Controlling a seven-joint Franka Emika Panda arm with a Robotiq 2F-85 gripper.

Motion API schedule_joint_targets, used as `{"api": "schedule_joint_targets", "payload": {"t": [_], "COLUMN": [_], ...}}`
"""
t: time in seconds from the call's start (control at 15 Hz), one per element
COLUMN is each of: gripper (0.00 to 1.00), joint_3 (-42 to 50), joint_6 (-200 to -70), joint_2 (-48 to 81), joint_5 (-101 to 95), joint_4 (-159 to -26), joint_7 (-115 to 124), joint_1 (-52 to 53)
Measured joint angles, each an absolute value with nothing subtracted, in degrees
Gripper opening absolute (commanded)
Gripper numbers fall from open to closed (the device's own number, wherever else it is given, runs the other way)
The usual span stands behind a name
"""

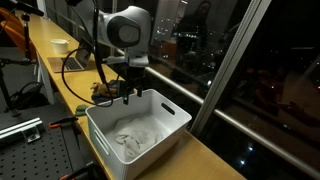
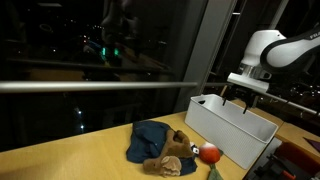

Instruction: Put the objects from the white container on the left side of the table then place them back in the container.

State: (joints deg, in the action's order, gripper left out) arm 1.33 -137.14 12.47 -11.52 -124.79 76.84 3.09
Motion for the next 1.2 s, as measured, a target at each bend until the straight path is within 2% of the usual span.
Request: {"api": "schedule_joint_targets", "payload": {"t": [0.8, 0.87, 0.93, 1.2], "gripper": [1.0, 0.92, 0.72, 0.43], "joint_3": [5.7, 5.9, 6.0, 6.3], "joint_6": [-143.9, -143.9, -143.9, -143.8], "joint_2": [33.5, 35.2, 36.8, 39.7], "joint_5": [-3.1, -2.5, -1.7, 0.9], "joint_4": [-117.6, -116.7, -115.8, -114.1], "joint_7": [64.9, 64.2, 63.3, 60.9], "joint_1": [-0.6, -0.7, -0.9, -1.4]}}
